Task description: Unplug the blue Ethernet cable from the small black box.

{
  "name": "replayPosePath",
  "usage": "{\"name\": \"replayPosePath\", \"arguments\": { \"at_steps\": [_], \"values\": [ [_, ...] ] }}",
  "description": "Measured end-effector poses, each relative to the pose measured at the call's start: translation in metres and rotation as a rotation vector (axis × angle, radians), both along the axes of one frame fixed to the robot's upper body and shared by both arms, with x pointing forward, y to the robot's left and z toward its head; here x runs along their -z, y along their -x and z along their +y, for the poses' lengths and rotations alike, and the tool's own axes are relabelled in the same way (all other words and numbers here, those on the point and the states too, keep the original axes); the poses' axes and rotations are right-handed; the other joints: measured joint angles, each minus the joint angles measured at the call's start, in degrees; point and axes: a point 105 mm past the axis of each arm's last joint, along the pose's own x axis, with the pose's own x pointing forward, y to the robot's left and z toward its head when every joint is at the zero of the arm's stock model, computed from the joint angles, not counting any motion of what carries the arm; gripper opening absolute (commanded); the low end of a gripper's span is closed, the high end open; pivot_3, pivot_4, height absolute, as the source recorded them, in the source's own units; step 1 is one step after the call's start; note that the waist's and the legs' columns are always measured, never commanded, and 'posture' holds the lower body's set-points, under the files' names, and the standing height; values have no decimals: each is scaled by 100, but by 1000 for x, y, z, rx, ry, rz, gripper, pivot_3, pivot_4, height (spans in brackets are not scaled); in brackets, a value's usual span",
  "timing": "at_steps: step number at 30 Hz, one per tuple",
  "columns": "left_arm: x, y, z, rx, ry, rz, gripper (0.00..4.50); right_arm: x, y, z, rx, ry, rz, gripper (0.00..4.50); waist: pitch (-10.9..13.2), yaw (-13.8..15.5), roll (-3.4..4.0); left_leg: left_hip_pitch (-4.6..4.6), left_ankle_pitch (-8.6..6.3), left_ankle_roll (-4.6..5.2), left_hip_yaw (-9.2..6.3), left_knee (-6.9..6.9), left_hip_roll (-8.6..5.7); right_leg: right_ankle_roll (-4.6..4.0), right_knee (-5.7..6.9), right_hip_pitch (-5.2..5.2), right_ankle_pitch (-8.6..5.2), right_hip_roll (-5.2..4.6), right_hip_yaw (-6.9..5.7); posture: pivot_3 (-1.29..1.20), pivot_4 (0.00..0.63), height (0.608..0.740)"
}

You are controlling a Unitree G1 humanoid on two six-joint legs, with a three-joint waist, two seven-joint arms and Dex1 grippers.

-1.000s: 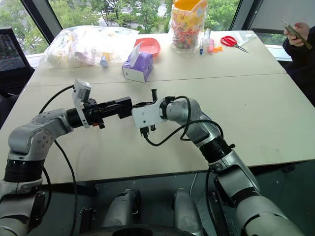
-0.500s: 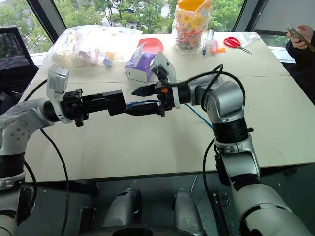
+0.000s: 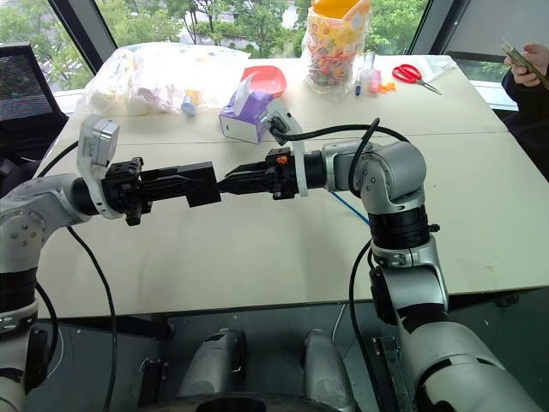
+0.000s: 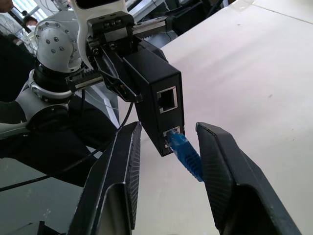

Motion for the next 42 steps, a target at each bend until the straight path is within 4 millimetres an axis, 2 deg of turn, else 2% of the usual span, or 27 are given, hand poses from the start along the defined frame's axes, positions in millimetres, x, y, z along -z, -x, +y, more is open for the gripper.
{"name": "replayPosePath", "arguments": {
  "at_steps": [13,18,24,37,42],
  "values": [
    [2,0,0,1,-4,17,487,5,4,2,-18,42,-54,2156,0,-1,0,0,0,0,0,0,0,-2,0,0,-1,0,0,0,150,735],
    [2,1,0,5,-1,19,487,14,-3,3,9,103,-126,2156,0,-1,0,0,0,0,0,0,0,-2,-1,0,-1,0,0,0,150,735],
    [1,2,-1,12,3,14,487,26,-12,-9,21,158,-139,2156,1,6,-1,-1,0,0,0,1,0,-3,-3,0,-2,0,0,0,150,735],
    [0,2,-1,19,3,10,487,22,0,-9,-55,109,-47,2156,1,7,-2,-1,0,0,0,0,0,-3,-3,0,-2,1,1,0,150,735],
    [0,3,-2,22,2,7,487,13,2,-8,-69,89,-46,2156,1,2,-2,0,0,0,0,0,0,-3,-3,0,-2,1,0,0,150,735]
  ]
}}
